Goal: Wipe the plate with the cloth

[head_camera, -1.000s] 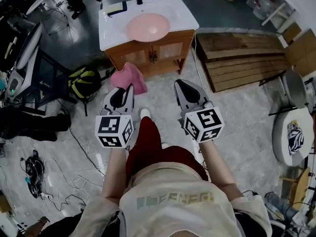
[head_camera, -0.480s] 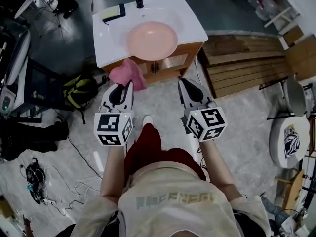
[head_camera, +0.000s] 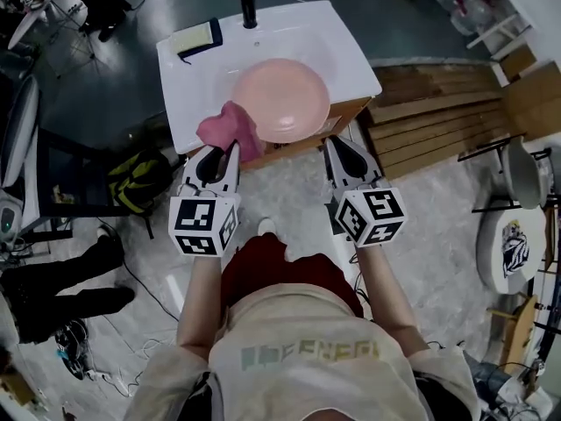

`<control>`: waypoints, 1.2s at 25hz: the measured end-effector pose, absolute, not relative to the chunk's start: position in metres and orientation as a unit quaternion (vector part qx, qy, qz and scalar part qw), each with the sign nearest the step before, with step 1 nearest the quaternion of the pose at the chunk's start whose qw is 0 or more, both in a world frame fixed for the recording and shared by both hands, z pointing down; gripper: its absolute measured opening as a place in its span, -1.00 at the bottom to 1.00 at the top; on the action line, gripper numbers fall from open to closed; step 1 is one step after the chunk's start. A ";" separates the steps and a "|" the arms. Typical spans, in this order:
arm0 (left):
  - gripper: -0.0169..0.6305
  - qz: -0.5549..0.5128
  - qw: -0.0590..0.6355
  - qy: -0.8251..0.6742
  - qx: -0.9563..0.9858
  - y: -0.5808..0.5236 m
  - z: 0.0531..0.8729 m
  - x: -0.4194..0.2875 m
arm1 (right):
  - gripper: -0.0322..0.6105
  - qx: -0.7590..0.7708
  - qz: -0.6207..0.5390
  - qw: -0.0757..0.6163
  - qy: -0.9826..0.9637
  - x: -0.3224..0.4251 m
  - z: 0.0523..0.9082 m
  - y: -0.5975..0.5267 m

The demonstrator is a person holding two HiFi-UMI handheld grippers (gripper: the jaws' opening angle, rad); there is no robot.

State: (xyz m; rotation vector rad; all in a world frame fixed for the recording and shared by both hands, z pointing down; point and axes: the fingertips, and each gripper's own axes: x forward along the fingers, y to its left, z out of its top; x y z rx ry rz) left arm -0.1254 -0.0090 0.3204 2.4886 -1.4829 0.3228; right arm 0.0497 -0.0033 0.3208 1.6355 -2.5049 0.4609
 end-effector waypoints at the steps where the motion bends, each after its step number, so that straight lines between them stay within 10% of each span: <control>1: -0.76 0.109 0.113 -0.502 0.850 -0.015 0.320 -0.127 | -0.78 0.545 0.151 0.060 -0.822 0.050 0.321 -0.008; 30: -0.76 0.129 0.134 -0.458 0.869 -0.140 0.343 -0.077 | -0.78 0.554 0.189 0.091 -0.805 0.091 0.357 -0.137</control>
